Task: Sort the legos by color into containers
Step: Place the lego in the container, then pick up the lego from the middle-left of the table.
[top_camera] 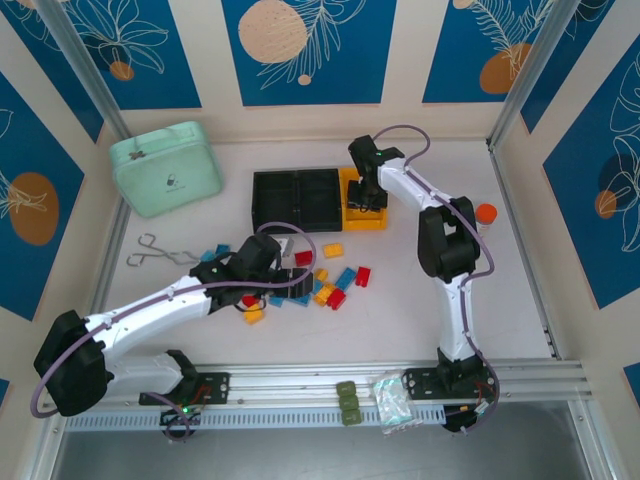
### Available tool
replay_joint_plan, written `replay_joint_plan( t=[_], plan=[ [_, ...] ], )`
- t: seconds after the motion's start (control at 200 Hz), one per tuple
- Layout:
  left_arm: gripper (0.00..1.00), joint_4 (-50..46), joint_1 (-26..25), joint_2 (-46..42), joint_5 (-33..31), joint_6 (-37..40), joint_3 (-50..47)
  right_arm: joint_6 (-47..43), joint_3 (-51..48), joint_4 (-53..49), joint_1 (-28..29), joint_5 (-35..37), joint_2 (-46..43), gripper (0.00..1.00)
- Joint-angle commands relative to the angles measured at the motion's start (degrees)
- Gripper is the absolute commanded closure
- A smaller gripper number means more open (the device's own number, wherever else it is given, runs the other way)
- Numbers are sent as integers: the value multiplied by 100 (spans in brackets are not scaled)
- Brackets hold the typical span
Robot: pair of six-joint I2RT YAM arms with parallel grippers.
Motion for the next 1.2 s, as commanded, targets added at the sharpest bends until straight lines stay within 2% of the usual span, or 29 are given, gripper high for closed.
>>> replay_joint_plan(
  t=[0.0, 0.31, 0.555, 0.945, 1.196],
  plan=[
    [24, 16, -24, -29, -95, -95, -91, 80, 200, -165, -11, 71, 167, 61],
    [24, 48, -24, -33, -92, -132, -135, 104, 265, -204, 41, 166, 143, 49],
    [24, 26, -28, -90, -108, -167, -153, 100, 138, -140, 71, 202, -103, 47],
    [25, -448, -27, -389, -542, -360, -204, 115, -790, 255, 211, 184, -1371, 47],
    [25, -1690, -17, -848, -1287, -550, -300, 70, -2311, 821, 477, -230, -2866, 45]
  ],
)
